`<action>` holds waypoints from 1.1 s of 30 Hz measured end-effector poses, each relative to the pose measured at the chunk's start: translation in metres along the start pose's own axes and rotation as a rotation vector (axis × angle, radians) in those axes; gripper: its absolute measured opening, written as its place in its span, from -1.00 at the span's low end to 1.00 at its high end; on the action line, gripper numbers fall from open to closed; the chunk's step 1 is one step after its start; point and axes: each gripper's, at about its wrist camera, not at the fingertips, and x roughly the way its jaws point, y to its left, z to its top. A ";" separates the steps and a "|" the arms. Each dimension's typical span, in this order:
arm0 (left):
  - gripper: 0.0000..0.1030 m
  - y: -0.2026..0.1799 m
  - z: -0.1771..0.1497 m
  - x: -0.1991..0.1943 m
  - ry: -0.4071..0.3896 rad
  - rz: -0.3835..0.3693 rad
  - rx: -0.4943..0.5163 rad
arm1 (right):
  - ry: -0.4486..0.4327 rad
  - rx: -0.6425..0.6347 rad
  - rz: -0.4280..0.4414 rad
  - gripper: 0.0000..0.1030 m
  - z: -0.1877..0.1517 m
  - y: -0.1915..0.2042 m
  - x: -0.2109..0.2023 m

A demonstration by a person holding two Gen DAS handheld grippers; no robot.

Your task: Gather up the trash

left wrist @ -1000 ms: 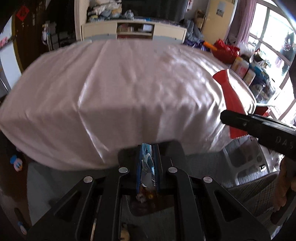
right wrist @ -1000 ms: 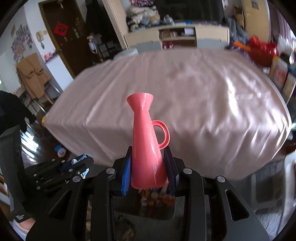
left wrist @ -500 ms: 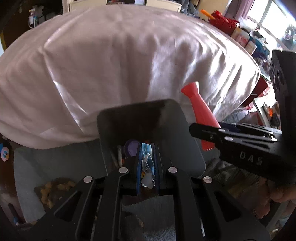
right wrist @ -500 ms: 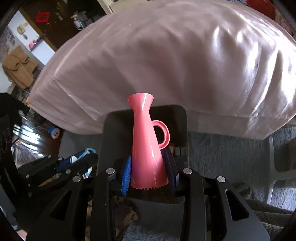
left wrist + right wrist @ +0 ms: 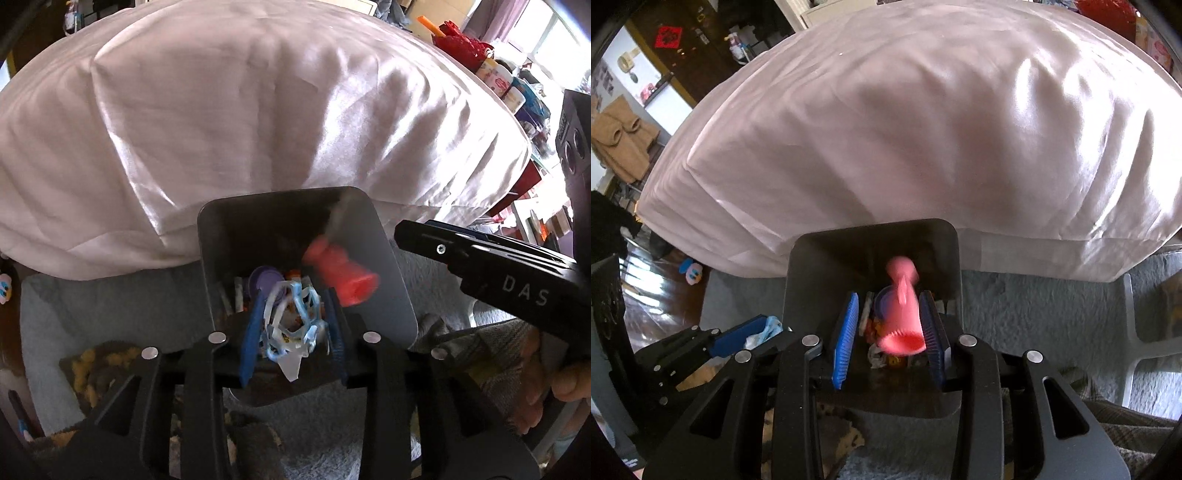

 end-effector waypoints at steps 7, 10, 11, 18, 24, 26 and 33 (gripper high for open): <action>0.52 0.001 0.000 -0.018 -0.044 0.045 0.014 | -0.063 0.028 -0.006 0.35 0.002 -0.012 -0.022; 0.75 0.002 0.000 -0.037 -0.091 0.079 0.002 | -0.101 0.028 -0.015 0.69 -0.002 -0.018 -0.038; 0.80 0.003 0.001 -0.042 -0.100 0.081 -0.003 | -0.111 0.028 -0.019 0.79 -0.003 -0.019 -0.044; 0.84 -0.005 -0.003 -0.091 -0.189 0.112 0.001 | -0.262 -0.009 -0.067 0.93 -0.017 -0.016 -0.103; 0.84 -0.008 -0.008 -0.143 -0.329 0.175 -0.008 | -0.425 0.014 -0.063 0.94 -0.029 -0.014 -0.156; 0.84 -0.005 -0.011 -0.159 -0.359 0.165 -0.043 | -0.450 0.013 -0.056 0.93 -0.033 -0.013 -0.170; 0.84 -0.006 -0.022 -0.210 -0.465 0.178 -0.052 | -0.525 -0.051 -0.157 0.94 -0.044 -0.001 -0.207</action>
